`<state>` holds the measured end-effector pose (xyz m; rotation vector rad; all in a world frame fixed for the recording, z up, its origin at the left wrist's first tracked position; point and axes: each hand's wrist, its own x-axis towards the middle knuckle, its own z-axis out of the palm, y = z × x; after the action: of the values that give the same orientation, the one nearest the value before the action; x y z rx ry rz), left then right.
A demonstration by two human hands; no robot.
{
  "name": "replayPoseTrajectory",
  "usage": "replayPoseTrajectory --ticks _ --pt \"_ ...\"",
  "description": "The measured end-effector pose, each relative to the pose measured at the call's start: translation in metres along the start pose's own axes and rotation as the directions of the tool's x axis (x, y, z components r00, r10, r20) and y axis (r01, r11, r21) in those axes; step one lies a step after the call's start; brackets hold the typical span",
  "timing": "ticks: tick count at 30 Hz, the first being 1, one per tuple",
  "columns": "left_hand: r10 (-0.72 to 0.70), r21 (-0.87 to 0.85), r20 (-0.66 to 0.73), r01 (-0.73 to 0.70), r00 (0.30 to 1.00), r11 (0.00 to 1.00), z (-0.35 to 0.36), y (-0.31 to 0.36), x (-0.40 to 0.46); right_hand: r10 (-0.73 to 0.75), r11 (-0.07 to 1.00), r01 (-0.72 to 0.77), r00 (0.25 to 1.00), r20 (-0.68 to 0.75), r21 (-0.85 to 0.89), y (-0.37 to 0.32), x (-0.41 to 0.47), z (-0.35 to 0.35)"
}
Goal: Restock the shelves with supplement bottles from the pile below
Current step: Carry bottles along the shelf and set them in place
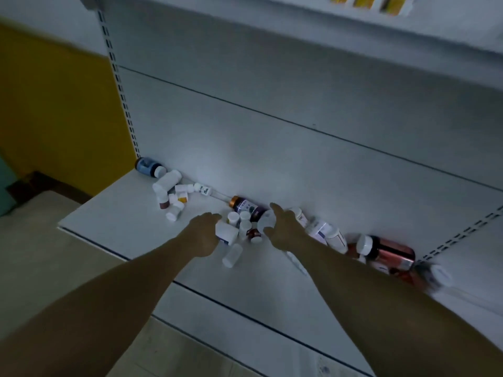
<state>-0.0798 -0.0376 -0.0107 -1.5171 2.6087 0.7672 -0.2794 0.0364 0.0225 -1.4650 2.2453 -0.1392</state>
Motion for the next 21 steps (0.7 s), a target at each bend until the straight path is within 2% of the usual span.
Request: replayPoseTrajectory --ticks 2,5,8,11,13,14,15,16,17,18,19,21 --pt "-0.003 0.076 0.015 0.001 1.000 0.997 0.020 -0.011 0.032 -0.012 0.999 0.014 0.999 0.034 -0.047 0.000 0.019 0.014" --pt "-0.017 0.152 0.047 0.009 0.999 0.988 0.043 -0.030 0.059 0.019 1.000 -0.019 1.000 0.013 -0.021 0.005 0.045 0.037" --pt "0.043 0.120 -0.051 -0.037 0.998 0.992 0.052 -0.040 0.067 0.033 0.999 -0.030 0.995 -0.095 0.029 0.008 0.053 0.053" --pt "0.041 -0.067 -0.113 -0.048 0.993 0.997 0.040 -0.038 0.058 0.089 0.988 -0.058 0.969 -0.229 0.141 0.009 0.053 0.047" --pt "-0.010 -0.294 -0.143 -0.033 0.990 0.955 0.022 -0.030 0.043 0.232 0.912 -0.094 0.921 -0.313 0.398 0.005 0.044 0.032" --pt "-0.050 -0.403 -0.138 -0.009 0.989 0.915 0.009 -0.025 0.033 0.331 0.784 -0.083 0.894 -0.301 0.616 0.002 0.034 0.023" --pt "-0.097 -0.537 -0.119 0.019 0.988 0.844 -0.002 -0.020 0.023 0.424 0.560 -0.062 0.878 -0.222 0.826 -0.001 0.023 0.015" --pt "-0.136 -0.694 -0.076 0.045 0.988 0.718 -0.014 -0.015 0.012 0.461 0.275 -0.067 0.885 -0.070 0.959 -0.008 0.007 0.006" --pt "-0.148 -0.836 -0.021 0.064 0.989 0.544 -0.027 -0.008 0.000 0.415 0.012 -0.091 0.906 0.077 0.996 -0.012 -0.009 -0.002" --pt "-0.128 -0.927 0.034 0.079 0.991 0.368 -0.040 -0.001 -0.014 0.349 -0.157 -0.136 0.919 0.184 0.978 -0.018 -0.025 -0.009" --pt "-0.091 -0.966 0.067 0.087 0.994 0.243 -0.052 0.006 -0.027 0.291 -0.247 -0.171 0.926 0.242 0.954 -0.025 -0.043 -0.015" --pt "-0.025 -0.988 0.079 0.082 0.997 0.134 -0.072 0.015 -0.053 0.215 -0.332 -0.188 0.939 0.268 0.925 -0.036 -0.074 -0.021"
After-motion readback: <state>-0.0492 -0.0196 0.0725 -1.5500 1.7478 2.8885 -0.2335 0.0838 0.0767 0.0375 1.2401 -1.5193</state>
